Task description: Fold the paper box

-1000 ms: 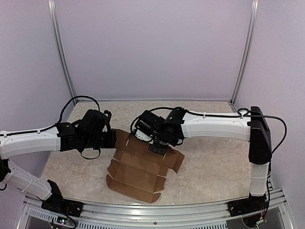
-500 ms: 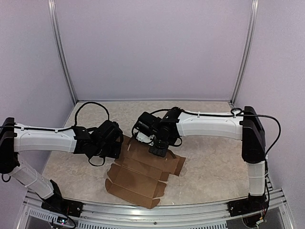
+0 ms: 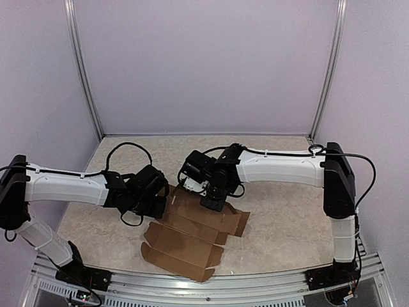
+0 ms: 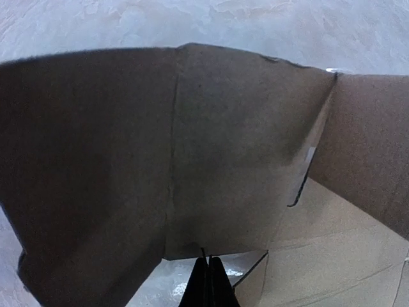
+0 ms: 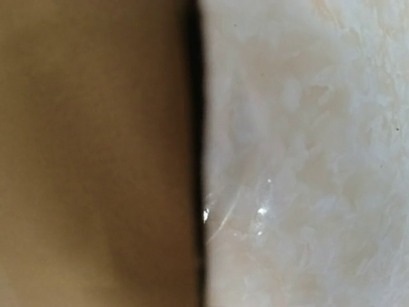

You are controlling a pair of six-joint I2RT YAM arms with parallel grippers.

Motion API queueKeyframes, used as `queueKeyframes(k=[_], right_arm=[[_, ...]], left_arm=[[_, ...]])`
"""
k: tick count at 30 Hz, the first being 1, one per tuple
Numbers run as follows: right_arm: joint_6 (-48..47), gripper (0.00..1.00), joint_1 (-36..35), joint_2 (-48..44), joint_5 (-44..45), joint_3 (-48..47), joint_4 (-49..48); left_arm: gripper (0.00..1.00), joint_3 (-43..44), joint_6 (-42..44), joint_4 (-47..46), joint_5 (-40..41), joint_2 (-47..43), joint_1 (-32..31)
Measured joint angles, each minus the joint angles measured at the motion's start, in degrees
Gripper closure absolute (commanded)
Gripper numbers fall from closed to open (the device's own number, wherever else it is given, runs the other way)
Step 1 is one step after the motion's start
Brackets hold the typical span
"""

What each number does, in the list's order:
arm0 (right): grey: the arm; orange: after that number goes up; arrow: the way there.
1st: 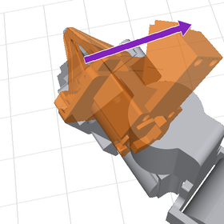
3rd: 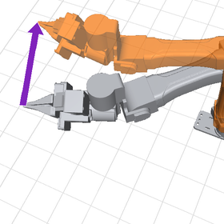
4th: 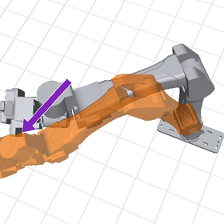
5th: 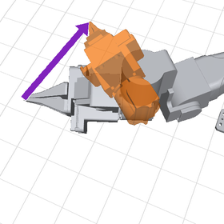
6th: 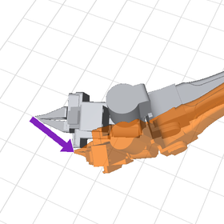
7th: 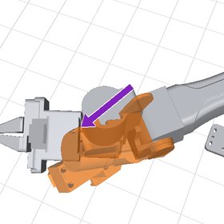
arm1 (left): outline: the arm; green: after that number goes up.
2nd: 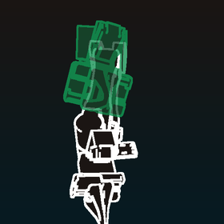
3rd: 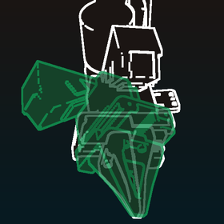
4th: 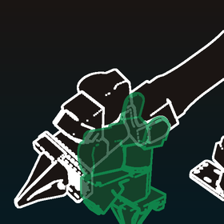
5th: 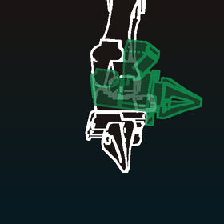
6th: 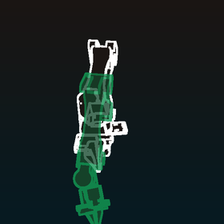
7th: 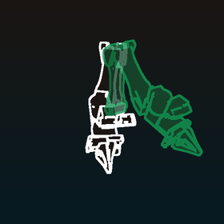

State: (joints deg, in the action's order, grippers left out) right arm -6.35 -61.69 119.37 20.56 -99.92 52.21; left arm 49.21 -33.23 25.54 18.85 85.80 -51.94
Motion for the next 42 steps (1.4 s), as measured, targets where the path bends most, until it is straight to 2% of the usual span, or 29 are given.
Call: queueKeyframes(k=[13,42], right_arm=[[0.46,1.00,0.00,0.00,0.04,0.00,0.07],[2.71,1.00,0.37,0.94,1.60,4.35,-0.17]], left_arm=[[1.00,0.02,-0.15,-0.72,-6.82,0.13,-2.27],[1.00,2.78,-3.65,-4.72,-9.31,7.50,-6.80]])
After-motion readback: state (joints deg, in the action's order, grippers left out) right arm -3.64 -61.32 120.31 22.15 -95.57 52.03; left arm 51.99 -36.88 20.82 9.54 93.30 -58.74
